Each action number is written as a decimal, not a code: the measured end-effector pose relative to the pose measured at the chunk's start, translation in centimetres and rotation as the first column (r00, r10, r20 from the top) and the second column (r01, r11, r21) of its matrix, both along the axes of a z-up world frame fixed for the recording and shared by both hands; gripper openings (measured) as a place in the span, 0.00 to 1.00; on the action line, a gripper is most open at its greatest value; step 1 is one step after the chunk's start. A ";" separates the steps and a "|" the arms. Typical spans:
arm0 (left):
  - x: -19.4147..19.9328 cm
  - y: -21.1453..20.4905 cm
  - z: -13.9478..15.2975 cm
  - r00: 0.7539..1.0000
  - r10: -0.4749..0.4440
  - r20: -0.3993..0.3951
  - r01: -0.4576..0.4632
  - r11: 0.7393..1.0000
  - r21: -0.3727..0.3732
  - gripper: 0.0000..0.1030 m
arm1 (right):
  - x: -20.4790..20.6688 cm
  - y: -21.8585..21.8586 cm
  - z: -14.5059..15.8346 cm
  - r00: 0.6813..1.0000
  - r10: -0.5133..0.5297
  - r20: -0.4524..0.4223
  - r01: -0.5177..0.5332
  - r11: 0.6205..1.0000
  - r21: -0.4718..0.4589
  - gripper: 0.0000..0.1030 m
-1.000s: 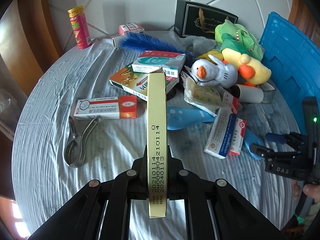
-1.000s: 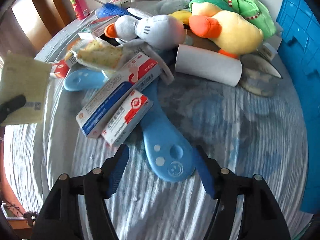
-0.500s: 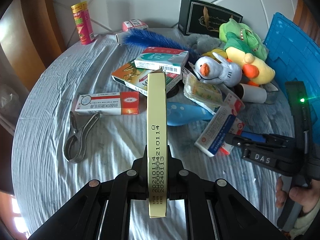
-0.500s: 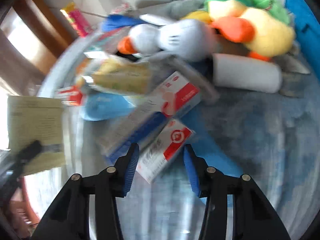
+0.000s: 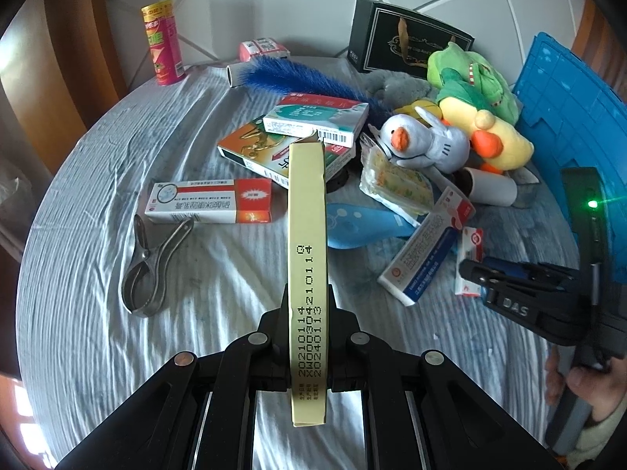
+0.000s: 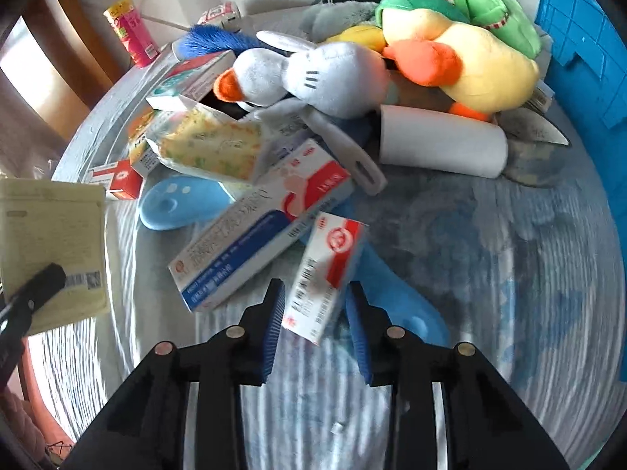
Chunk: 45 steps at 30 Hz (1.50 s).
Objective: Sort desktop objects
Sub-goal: 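Grasp the white-red ointment box with the right tool while the left tool holds the plaster box, then carry the plaster box and the white-red ointment box over the blue crate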
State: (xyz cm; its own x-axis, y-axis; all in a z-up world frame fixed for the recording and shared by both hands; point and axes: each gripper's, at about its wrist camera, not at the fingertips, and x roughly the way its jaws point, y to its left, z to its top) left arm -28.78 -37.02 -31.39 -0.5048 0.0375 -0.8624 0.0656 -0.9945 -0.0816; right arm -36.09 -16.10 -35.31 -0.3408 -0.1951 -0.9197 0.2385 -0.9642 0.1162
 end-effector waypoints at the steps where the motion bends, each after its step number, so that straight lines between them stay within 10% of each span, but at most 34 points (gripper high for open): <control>1: 0.0 -0.1 -0.1 1.000 0.001 0.003 -0.001 1.000 -0.001 0.10 | -0.2 -0.5 -0.4 1.000 0.009 -0.008 -0.008 1.000 0.021 0.31; 19: -0.3 0.1 0.0 1.000 0.008 -0.017 -0.008 1.000 0.002 0.10 | 0.9 -2.1 -0.4 0.997 0.039 -0.060 -0.031 0.990 0.139 0.27; 45: 6.2 9.3 12.2 0.965 -0.004 -0.262 -0.016 0.997 -0.073 0.10 | 11.6 3.2 17.7 0.884 0.153 -0.441 -0.202 0.977 -0.066 0.27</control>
